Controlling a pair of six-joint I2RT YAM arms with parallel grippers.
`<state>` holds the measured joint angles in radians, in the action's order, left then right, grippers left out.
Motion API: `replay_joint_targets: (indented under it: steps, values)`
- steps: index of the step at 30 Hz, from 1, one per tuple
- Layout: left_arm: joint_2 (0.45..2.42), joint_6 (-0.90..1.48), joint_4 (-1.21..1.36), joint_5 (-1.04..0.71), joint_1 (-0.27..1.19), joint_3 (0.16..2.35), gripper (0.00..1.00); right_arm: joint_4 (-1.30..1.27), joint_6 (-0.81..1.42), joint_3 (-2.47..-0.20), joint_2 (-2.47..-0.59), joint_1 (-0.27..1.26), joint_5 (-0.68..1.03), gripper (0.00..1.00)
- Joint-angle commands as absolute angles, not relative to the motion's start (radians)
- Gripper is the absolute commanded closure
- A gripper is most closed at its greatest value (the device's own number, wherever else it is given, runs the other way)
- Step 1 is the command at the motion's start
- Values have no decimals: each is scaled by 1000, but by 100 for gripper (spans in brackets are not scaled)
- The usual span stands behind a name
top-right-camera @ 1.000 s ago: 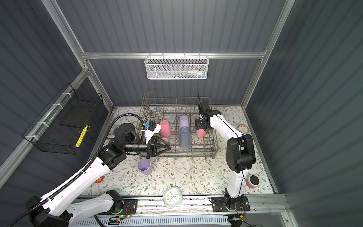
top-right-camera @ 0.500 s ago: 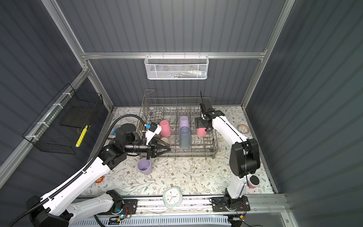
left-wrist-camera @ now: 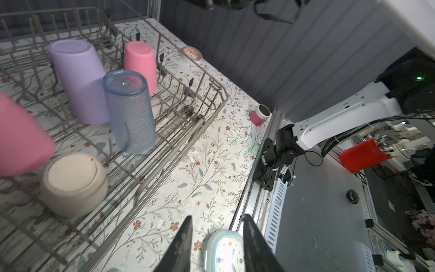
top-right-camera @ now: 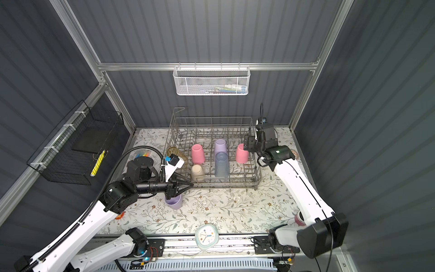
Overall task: Load the cups into the dish rack
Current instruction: 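Open the right gripper and lift away while the left gripper descends to the lilac cup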
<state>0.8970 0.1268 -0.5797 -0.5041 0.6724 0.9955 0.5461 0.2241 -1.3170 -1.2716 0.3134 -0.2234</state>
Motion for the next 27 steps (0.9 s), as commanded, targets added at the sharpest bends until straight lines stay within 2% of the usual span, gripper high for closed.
replay_joint_targets:
  steps: [1,27]
  values:
    - [902,140,-726,-392,670,956,64,543,236,-1290,-1235,318,-248,10]
    - [869,452,-796,-121,678,759,65,513,262,-1174,-1164,318,-165,7]
